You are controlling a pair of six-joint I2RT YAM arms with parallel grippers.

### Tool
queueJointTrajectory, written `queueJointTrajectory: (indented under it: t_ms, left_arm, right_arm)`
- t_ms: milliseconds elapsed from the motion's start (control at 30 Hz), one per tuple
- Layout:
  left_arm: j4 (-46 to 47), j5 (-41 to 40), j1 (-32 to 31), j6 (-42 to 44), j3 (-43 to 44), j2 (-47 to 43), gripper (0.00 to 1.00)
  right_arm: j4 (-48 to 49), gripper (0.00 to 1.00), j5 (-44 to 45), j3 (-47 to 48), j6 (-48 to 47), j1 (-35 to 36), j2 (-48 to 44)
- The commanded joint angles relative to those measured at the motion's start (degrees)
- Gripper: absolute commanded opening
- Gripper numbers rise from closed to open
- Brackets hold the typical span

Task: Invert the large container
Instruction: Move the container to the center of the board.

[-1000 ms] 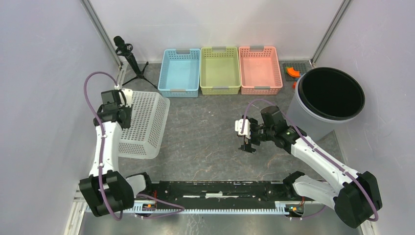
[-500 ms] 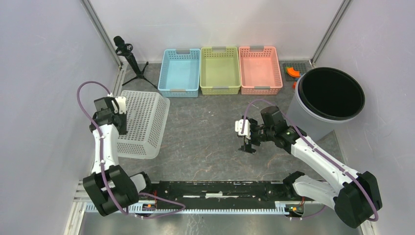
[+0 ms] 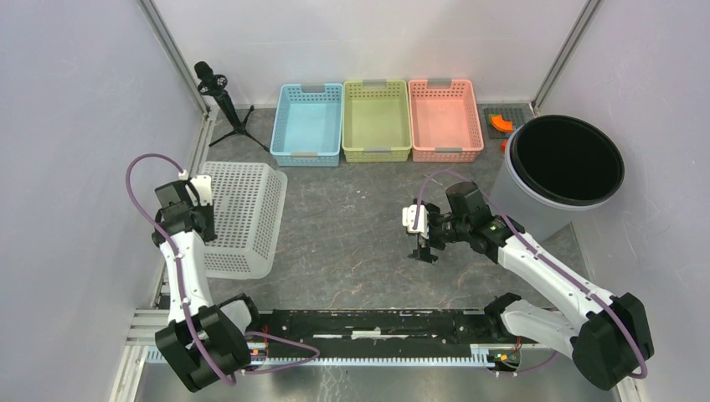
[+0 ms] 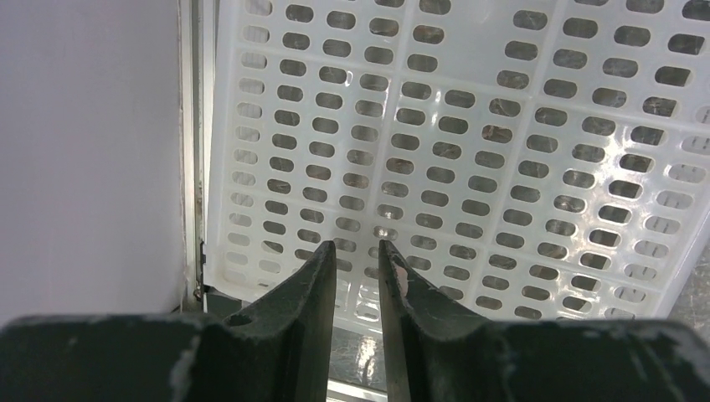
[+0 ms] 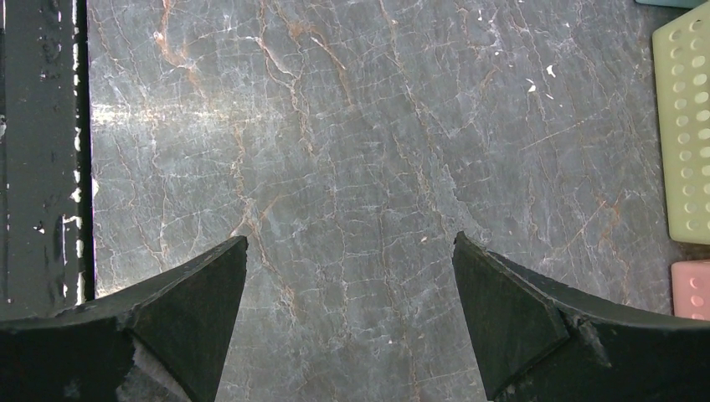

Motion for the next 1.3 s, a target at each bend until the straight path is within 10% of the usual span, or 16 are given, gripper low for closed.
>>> queueJointTrajectory:
  t_ms: [0,633,1033,1267]
  left_arm:
    - [-5.4,3.0,0.6,0.6,-0.7,-0.9,0.32]
    - [-7.1,1.6,0.6,0.0,2.5,-2.6,0.34]
    - [-7.2,10.7,0.6,-0.5,14.5,-8.1,0.99]
    - [-11.3,25.5,0.6,5.2,14.6,-18.1,1.0]
  right_arm:
    - [0.0,0.98,-1.3,-0.2,-1.2,-0.2,-0.3]
    - [-0.3,0.98,-1.7,-0.2,-1.5,-0.2,-0.9]
    - [0.8,0.98,-0.4,-0.3,-0.9,-0.2,-1.0]
    - [1.6,0.98,1.1,-0.2,-0.7,-0.2,-1.0]
